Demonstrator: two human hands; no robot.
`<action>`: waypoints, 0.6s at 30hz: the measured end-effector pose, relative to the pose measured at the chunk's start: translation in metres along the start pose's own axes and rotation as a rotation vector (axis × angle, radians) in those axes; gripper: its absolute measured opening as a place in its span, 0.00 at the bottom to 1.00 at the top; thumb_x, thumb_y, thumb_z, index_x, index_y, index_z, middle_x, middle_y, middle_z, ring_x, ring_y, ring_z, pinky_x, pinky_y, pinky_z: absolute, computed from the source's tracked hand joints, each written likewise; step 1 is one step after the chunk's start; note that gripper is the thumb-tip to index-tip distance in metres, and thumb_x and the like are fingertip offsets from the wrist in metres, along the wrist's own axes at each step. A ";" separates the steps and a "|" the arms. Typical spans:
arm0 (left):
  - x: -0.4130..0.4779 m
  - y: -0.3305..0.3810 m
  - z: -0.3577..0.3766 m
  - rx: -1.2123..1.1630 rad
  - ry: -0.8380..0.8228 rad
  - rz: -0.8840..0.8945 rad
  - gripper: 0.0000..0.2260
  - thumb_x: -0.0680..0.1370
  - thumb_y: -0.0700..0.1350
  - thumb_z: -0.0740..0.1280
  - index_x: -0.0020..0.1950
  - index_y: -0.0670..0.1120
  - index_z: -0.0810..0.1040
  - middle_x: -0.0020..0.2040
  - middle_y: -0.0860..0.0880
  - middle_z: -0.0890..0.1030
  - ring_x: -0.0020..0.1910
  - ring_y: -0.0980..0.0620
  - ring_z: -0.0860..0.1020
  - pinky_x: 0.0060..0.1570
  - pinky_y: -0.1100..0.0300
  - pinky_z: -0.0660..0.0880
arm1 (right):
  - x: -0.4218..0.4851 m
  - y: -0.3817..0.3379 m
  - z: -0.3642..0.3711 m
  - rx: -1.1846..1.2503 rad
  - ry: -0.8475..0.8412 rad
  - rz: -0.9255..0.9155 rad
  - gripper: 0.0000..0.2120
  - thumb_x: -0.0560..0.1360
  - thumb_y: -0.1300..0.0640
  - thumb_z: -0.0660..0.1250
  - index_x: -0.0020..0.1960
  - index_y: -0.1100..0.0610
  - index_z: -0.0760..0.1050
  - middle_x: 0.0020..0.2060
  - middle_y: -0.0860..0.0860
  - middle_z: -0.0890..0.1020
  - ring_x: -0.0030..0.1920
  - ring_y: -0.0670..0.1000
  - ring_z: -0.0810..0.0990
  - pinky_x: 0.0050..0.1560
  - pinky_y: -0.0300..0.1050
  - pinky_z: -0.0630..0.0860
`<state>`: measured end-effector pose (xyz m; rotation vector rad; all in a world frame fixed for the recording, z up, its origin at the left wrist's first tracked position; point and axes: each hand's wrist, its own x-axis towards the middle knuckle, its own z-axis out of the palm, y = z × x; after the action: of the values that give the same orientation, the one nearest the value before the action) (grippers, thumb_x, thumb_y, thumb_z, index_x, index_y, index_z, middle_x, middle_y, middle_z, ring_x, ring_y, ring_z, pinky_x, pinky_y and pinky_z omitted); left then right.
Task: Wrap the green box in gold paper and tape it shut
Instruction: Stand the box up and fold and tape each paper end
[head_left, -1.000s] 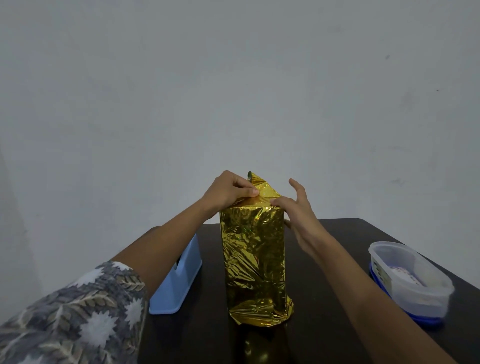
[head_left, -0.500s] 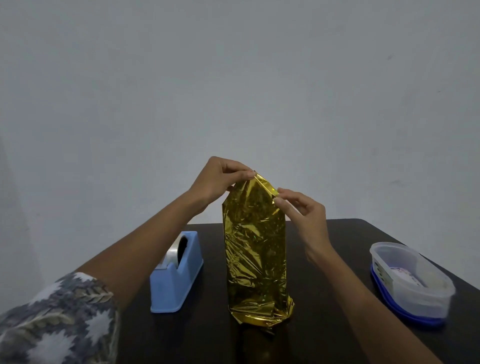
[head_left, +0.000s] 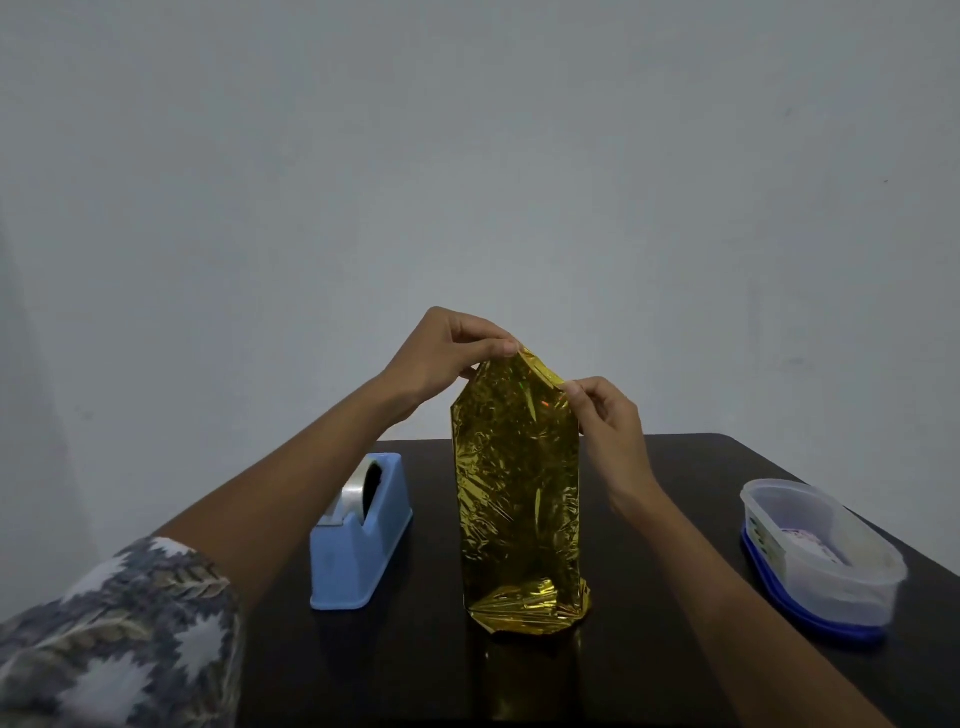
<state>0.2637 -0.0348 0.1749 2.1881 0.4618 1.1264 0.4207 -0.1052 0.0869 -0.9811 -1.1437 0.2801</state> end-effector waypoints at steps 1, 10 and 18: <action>0.000 0.000 -0.001 -0.001 0.002 -0.002 0.05 0.75 0.40 0.69 0.46 0.46 0.84 0.40 0.55 0.85 0.41 0.59 0.81 0.38 0.68 0.76 | 0.000 -0.002 0.000 0.014 -0.003 0.015 0.08 0.79 0.53 0.59 0.49 0.57 0.74 0.45 0.49 0.77 0.50 0.50 0.76 0.50 0.46 0.73; 0.010 -0.006 -0.001 0.011 0.016 -0.064 0.05 0.76 0.41 0.69 0.48 0.44 0.83 0.42 0.50 0.84 0.38 0.59 0.81 0.37 0.66 0.78 | 0.000 0.004 -0.006 0.134 -0.217 0.251 0.30 0.75 0.41 0.60 0.73 0.44 0.54 0.72 0.49 0.62 0.65 0.49 0.64 0.59 0.47 0.65; 0.022 -0.022 0.008 0.051 0.021 -0.196 0.07 0.75 0.43 0.70 0.50 0.43 0.83 0.42 0.49 0.82 0.39 0.57 0.79 0.37 0.66 0.76 | 0.001 0.013 -0.012 0.133 -0.230 0.205 0.39 0.72 0.55 0.71 0.73 0.41 0.52 0.73 0.52 0.63 0.71 0.54 0.64 0.62 0.50 0.67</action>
<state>0.2821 -0.0089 0.1695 2.1226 0.7047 1.0421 0.4357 -0.1031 0.0765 -0.9663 -1.2155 0.6400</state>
